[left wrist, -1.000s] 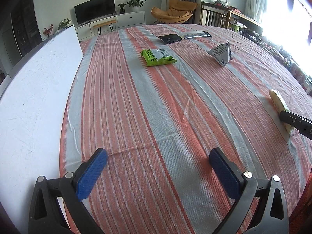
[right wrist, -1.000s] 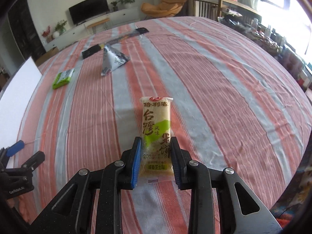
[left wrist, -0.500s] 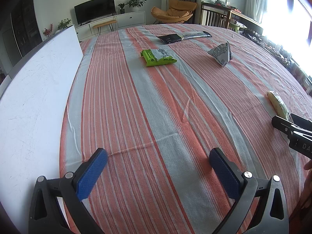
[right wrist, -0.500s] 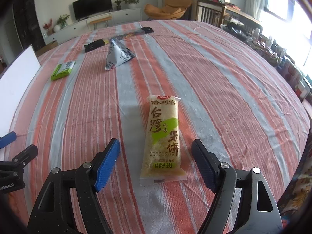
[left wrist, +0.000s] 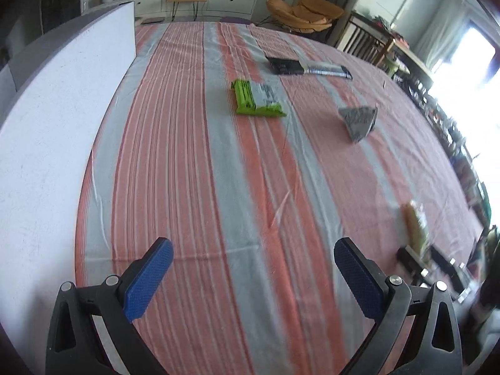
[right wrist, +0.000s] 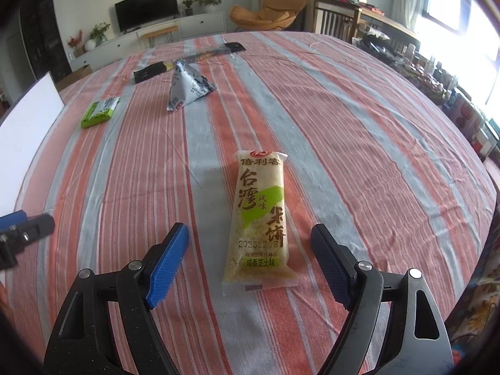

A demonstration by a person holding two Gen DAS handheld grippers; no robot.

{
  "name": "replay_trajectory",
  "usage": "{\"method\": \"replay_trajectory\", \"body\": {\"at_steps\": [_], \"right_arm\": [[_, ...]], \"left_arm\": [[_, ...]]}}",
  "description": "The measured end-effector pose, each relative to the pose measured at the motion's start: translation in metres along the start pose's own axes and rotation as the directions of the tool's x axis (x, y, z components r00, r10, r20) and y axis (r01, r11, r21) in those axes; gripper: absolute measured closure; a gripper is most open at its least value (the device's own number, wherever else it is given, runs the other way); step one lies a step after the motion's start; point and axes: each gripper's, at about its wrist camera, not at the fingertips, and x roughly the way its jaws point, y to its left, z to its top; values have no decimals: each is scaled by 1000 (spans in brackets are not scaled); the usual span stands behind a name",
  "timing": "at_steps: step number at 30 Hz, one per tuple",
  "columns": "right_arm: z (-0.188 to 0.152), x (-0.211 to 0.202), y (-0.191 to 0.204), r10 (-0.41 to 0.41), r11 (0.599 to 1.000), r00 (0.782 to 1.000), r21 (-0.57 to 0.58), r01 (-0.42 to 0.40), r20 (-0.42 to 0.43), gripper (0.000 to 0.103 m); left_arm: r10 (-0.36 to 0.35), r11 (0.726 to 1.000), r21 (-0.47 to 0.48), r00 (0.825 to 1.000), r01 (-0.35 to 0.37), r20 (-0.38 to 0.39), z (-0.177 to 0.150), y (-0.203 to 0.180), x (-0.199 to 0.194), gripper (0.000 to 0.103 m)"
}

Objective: Organize snacks
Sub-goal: 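Grasp the yellow rice-cake bar with the right tool and lift it, then grasp the green pack with the left tool while the right tool holds the rice-cake bar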

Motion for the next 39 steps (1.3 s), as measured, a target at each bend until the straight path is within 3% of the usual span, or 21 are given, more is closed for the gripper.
{"method": "replay_trajectory", "body": {"at_steps": [5, 7, 9, 13, 17, 19, 20, 21, 24, 26, 29, 30, 32, 34, 37, 39], "right_arm": [[0, 0, 0, 0, 1000, 1000, 0, 0, 0, 20], [0, 0, 0, 1, 1000, 1000, 0, -1, 0, 20], [0, 0, 0, 1, 1000, 1000, 0, -1, 0, 19], [0, 0, 0, 1, 1000, 1000, 0, -1, 0, 19], [0, 1, 0, 4, 1000, 1000, 0, -4, -1, 18], [0, 0, 0, 5, 1000, 1000, 0, -5, -1, 18], [0, 1, 0, 5, 1000, 1000, 0, -5, -1, 18], [0, 1, 0, 5, 1000, 1000, 1, -5, -1, 18], [2, -1, -4, 26, 999, 1000, 32, -26, 10, 19], [3, -9, -20, 112, 987, 992, 111, -118, 58, 19], [-1, -25, -61, 279, 899, 940, 289, -328, 197, 19], [-3, -26, -75, 298, 863, 926, 349, -365, 230, 19], [-8, -27, -92, 280, 823, 928, 437, -363, 245, 18], [-2, -25, -87, 272, 838, 940, 431, -336, 203, 18], [16, -24, -51, 219, 931, 969, 272, -242, 114, 19], [26, -11, -24, 150, 979, 989, 142, -146, -15, 22]], "left_arm": [[-3, 999, -53, 998, 6, 59, 63, -22, 1, 5], [62, 998, -19, 998, -61, 29, 92, -32, 21, 5], [139, 990, 6, 990, -139, -15, 115, -36, 47, 13], [203, 979, 40, 973, -200, -112, 131, -34, 90, 19], [267, 961, 106, 958, -256, -105, 131, -40, 109, 20], [253, 961, 130, 965, -243, -66, 130, -42, 106, 37], [267, 956, 135, 963, -259, -45, 129, -42, 101, 54], [282, 951, 141, 959, -275, -36, 128, -41, 98, 54], [253, 961, 119, 967, -249, -18, 124, -32, 83, 54], [217, 971, 100, 976, -215, -7, 119, -27, 66, 54], [134, 989, 63, 991, -135, 20, 106, -24, 31, 54], [104, 993, 51, 994, -106, 40, 100, -25, 15, 54], [47, 998, 29, 994, -50, 94, 84, -28, -17, 54], [-7, 1000, 26, 992, 3, 129, 67, -32, -45, 54], [-72, 996, 56, 986, 64, 149, 40, -45, -78, 54], [-106, 992, 92, 981, 92, 163, 27, -49, -102, 54]]}}
